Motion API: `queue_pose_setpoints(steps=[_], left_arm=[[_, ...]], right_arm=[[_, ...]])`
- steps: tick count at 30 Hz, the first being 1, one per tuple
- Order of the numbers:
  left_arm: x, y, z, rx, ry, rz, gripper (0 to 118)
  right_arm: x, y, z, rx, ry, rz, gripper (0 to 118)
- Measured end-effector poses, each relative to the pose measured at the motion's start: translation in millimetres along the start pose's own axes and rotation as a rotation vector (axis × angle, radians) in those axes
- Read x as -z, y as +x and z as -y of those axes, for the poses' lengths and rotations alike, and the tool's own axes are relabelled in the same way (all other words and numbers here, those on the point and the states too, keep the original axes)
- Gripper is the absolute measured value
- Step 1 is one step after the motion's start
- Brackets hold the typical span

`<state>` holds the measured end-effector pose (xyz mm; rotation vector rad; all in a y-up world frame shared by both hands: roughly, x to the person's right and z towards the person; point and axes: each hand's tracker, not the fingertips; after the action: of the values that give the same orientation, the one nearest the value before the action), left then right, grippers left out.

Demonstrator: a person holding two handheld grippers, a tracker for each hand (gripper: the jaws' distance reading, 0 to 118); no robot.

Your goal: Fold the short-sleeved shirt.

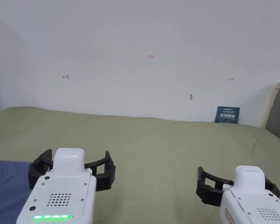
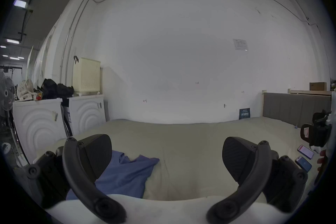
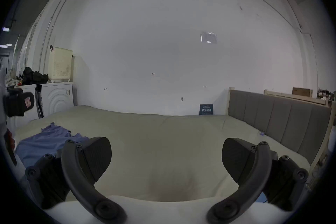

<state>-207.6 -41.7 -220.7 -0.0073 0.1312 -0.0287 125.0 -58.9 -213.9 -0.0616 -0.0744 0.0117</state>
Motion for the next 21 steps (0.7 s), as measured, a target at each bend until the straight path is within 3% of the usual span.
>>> queue_pose_setpoints(steps=[14,21], left_arm=[[2,-4,-14,-0.028,-0.043,0.08,118],[3,-2,-10,-0.014,-0.061,0.068,118]], right_arm=[[-4,-2,-24,-0.063,0.039,0.011,118],[-4,5,-28,-0.008,0.026,-0.002,118]])
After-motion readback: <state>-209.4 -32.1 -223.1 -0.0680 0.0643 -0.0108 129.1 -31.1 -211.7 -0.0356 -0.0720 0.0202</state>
